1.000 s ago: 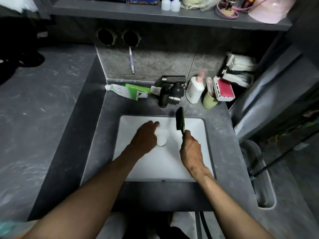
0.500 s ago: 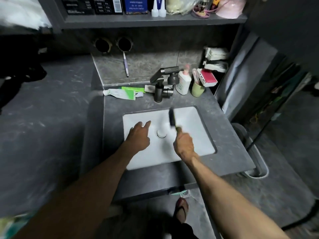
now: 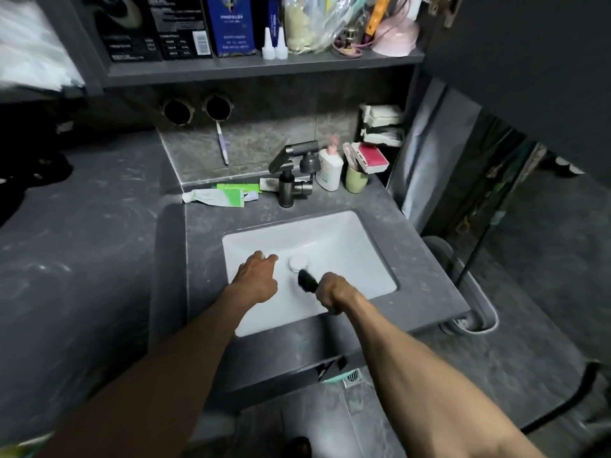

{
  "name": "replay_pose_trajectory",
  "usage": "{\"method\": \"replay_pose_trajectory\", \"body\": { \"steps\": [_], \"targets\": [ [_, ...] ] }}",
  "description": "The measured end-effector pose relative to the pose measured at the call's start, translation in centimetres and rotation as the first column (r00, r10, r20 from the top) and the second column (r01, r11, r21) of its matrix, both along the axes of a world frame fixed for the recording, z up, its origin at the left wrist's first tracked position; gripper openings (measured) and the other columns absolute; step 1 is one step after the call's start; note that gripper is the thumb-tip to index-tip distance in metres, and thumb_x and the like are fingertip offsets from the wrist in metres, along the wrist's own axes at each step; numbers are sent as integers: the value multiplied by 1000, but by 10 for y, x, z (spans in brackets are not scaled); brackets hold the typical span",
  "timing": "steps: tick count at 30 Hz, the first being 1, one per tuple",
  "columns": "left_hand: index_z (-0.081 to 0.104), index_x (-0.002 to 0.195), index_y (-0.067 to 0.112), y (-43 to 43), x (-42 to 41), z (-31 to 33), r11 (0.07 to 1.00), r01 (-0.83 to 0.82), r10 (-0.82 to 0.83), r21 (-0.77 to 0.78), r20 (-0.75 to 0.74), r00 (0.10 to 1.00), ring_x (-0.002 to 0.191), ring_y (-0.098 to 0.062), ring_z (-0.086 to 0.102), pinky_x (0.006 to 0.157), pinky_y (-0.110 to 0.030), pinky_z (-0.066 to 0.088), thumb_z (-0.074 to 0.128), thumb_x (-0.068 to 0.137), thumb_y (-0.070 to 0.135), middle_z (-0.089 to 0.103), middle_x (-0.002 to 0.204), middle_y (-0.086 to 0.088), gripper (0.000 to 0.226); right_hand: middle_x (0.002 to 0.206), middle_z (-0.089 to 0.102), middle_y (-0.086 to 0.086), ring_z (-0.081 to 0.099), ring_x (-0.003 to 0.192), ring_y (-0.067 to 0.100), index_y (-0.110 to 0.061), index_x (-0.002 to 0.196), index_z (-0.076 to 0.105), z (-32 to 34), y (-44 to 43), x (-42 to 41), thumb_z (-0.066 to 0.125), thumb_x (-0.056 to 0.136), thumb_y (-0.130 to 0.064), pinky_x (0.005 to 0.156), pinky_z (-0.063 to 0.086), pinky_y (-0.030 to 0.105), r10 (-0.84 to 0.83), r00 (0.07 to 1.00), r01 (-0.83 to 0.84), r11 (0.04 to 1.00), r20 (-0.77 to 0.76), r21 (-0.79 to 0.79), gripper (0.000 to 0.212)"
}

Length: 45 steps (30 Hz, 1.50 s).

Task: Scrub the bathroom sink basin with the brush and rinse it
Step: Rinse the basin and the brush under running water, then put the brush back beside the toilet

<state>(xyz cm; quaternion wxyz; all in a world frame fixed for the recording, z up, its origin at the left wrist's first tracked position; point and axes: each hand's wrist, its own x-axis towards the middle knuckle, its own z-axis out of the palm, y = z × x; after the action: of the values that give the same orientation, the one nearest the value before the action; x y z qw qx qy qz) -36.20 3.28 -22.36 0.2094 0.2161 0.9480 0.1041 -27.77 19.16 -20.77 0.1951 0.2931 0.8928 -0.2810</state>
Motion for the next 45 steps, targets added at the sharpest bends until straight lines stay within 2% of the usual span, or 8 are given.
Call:
{"method": "replay_pose_trajectory", "body": {
  "steps": [3,20,24,27,32,37,42,45],
  "targets": [
    [35,154,22,13,5,-3,1000,23,-23,1,-10,1000,137,-31,43,113,-39,40,52,96,18,36,148,-9,60,118,63,14,61,109,32,-9,116,58,-14,11,12,42,91,-8,77,47,31,-116,991,107,987,-69,-116,29],
    [37,154,19,250,145,30,859,490,-481,147,-94,872,144,-36,37,119,-38,30,57,97,22,42,151,-21,61,119,68,9,61,114,27,-21,126,62,36,177,236,60,93,-30,94,47,30,-547,769,523,836,-332,-167,34],
    [39,153,15,319,227,24,741,640,-641,203,-72,764,139,-37,41,115,-38,33,59,97,20,44,146,-21,60,124,66,10,58,118,30,-18,132,58,36,210,338,58,96,-30,93,46,31,-703,628,700,698,-333,-152,38],
    [38,154,17,355,282,25,642,746,-749,175,-66,660,142,-36,40,118,-36,31,60,97,25,43,150,-19,61,114,68,12,65,103,29,-16,132,57,36,222,406,57,96,-30,71,47,28,-810,501,808,564,-305,-170,38],
    [45,148,18,400,366,48,389,899,-909,201,-72,410,134,-33,49,112,-36,38,61,95,24,53,139,-16,56,109,67,9,64,94,28,-16,129,57,42,222,499,58,94,-25,75,49,30,-907,254,934,321,-336,-159,36],
    [41,151,20,420,435,65,223,955,-965,194,-96,245,135,-35,46,112,-38,38,59,98,23,48,138,-16,56,106,69,9,65,90,28,-18,122,61,52,214,553,57,92,-24,73,46,28,-930,67,969,148,-361,-200,30],
    [41,150,16,436,496,76,98,964,-986,247,-106,127,130,-36,48,109,-34,37,58,97,20,50,131,-16,55,77,54,-7,43,58,6,-14,128,57,47,215,598,57,83,-26,53,35,21,-924,-138,942,-11,-355,-336,46],
    [40,152,14,446,521,79,58,964,-990,260,-106,88,133,-36,46,111,-34,36,58,97,18,49,136,-18,58,79,61,0,52,61,16,-15,119,56,59,215,620,58,85,-16,58,42,25,-899,-226,921,-70,-376,-384,34]
  ]
}}
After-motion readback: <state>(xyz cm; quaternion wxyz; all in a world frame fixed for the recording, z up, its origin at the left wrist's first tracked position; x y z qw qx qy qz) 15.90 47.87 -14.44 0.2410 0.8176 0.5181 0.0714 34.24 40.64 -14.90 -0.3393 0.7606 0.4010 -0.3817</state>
